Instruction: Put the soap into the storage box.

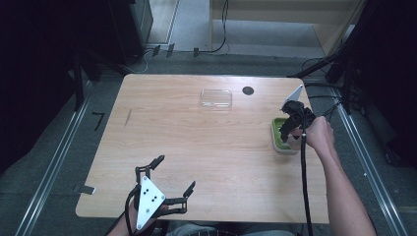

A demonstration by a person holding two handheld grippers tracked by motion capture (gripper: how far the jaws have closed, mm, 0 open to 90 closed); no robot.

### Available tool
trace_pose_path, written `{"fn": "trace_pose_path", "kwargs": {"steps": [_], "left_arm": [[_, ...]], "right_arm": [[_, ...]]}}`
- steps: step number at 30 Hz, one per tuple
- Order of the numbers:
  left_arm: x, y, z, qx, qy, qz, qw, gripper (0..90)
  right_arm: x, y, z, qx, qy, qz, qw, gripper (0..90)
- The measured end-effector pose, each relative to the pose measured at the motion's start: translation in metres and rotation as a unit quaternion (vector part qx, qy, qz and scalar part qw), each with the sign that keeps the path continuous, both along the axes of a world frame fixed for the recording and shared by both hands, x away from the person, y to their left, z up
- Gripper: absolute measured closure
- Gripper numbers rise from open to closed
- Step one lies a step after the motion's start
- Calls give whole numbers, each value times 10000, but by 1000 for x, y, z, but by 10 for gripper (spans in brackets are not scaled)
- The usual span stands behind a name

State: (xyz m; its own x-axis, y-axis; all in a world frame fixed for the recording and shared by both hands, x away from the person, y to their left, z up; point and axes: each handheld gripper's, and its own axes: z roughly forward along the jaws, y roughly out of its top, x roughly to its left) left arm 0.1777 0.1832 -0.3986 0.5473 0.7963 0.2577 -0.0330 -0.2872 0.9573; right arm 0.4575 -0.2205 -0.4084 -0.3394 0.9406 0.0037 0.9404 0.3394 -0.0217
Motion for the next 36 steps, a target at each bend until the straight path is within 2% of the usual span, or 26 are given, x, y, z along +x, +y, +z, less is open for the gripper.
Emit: {"fn": "trace_pose_path", "kwargs": {"steps": [26,36], "left_arm": [[0,0,0,-26,3,-3,10000,0],[0,0,0,-23,-3,-9,10000,0]], "right_arm": [[23,0,-16,240,-75,-598,9979,339],[29,-2,-24,237,-65,-712,9972,339]]}}
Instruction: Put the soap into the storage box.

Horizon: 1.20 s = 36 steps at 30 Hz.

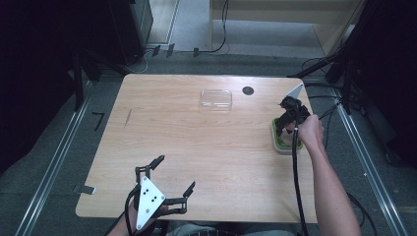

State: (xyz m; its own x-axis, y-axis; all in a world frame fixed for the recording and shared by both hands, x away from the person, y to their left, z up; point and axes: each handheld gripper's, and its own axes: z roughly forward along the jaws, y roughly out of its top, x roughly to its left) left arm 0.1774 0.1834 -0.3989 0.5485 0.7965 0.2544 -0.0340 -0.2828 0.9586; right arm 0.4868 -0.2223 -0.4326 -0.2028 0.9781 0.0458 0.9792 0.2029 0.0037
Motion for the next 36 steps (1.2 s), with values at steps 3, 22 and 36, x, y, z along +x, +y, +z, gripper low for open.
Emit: {"fn": "trace_pose_path", "kwargs": {"steps": [3,22,36], "left_arm": [[0,0,0,-1,-2,4,10000,0],[-1,0,0,20,-13,-6,10000,0],[-1,0,0,29,-27,-19,10000,0]], "right_arm": [[2,-1,-2,-24,17,-63,10000,339],[7,-5,-14,4,25,-275,9996,338],[8,-2,-15,-100,-4,-328,9994,337]]}}
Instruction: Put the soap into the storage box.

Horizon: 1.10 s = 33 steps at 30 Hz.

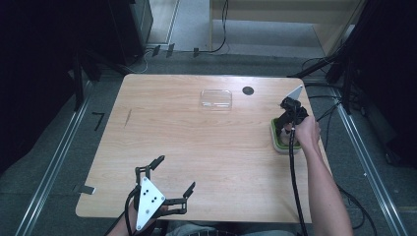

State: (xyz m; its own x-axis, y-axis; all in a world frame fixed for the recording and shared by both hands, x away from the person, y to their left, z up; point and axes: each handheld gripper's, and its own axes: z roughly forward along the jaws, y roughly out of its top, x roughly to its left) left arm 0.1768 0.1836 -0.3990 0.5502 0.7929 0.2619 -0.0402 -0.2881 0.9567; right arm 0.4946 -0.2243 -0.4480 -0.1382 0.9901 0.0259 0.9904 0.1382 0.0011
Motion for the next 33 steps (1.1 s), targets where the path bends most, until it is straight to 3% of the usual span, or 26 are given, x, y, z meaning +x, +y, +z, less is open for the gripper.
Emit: {"fn": "trace_pose_path", "kwargs": {"steps": [14,19,33], "left_arm": [[0,0,0,-4,-4,-6,10000,0],[0,-1,0,-5,-3,-18,10000,0],[2,-5,0,98,5,-39,9999,0]], "right_arm": [[0,1,-2,-54,5,-64,10000,330],[-2,1,3,-110,-68,-20,9999,295],[-21,1,21,95,-246,247,9993,167]]}}
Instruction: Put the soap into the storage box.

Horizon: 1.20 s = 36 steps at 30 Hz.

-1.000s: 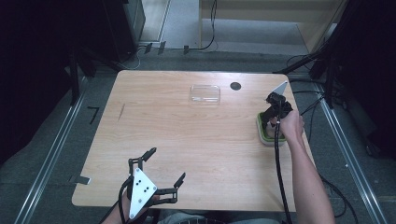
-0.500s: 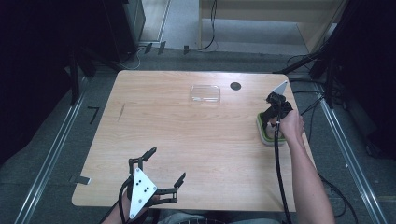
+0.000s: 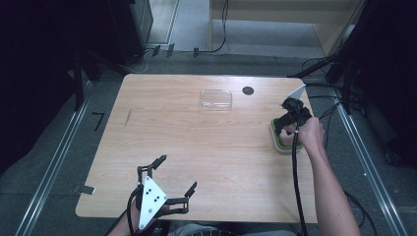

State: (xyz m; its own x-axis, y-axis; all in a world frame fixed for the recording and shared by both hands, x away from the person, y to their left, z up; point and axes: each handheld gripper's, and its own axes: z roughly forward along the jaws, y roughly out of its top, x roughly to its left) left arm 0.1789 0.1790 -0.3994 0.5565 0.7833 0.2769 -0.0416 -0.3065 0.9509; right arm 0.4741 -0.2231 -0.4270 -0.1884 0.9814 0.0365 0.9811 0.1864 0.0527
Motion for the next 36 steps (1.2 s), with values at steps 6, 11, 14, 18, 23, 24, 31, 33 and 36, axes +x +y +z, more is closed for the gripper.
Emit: {"fn": "trace_pose_path", "kwargs": {"steps": [6,11,14,18,23,24,31,33,36], "left_arm": [[0,2,0,-26,-3,4,10000,0],[-2,1,0,7,-21,-36,10000,0],[-2,1,1,-54,-40,-25,10000,0],[-1,-2,0,35,-44,-106,9999,0],[0,-1,0,4,-36,-77,10000,0],[0,-1,0,17,-39,-84,10000,0],[-1,-1,0,9,-40,-66,10000,0],[-2,-1,0,16,-43,-69,10000,0],[-2,0,1,21,-42,-66,10000,0]], "right_arm": [[-12,1,5,52,-38,153,9999,123],[-23,1,10,70,-106,287,9995,65],[-29,2,12,85,-81,354,9993,49],[-39,3,17,107,-94,495,9987,38],[-52,3,25,85,-119,617,9980,33],[-55,2,26,90,-131,647,9978,33],[-74,-1,36,44,-217,809,9965,33],[-79,-2,38,16,-231,827,9963,33],[-87,-4,40,4,-259,856,9960,33]]}}
